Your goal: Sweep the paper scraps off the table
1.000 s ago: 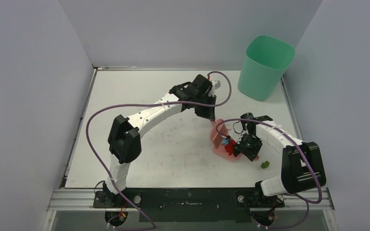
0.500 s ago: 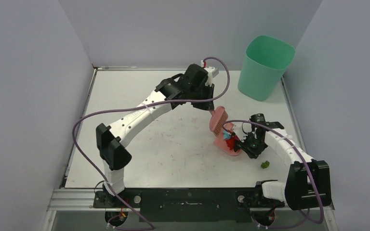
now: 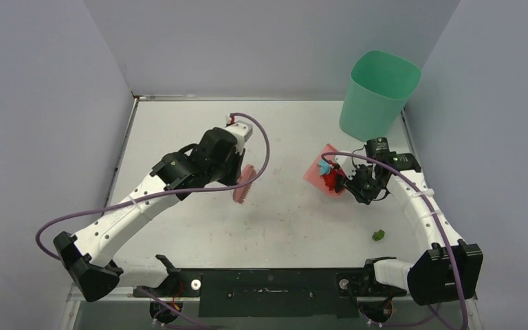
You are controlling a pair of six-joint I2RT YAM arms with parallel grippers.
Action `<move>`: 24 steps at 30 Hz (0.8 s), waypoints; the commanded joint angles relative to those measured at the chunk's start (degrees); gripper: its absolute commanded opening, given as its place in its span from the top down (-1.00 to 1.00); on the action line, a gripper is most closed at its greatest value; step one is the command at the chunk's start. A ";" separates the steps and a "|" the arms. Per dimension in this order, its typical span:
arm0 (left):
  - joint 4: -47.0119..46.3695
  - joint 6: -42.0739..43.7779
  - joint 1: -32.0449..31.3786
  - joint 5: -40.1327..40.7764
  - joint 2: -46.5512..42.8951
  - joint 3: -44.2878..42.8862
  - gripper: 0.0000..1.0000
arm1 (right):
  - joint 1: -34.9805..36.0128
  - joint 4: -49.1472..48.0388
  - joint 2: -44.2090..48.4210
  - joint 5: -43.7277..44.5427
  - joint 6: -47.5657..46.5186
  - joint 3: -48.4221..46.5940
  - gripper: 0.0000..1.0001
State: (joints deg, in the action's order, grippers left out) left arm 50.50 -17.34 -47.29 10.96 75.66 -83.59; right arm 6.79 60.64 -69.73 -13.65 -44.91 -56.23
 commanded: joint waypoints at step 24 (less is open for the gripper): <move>-20.31 8.49 9.36 -0.68 -15.92 32.52 1.00 | -9.23 3.89 -25.44 3.12 17.53 -52.51 0.89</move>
State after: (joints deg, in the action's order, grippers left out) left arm 33.58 -9.74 -38.39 11.35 60.47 -50.76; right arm 0.78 66.98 -92.88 -12.71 -31.68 -101.80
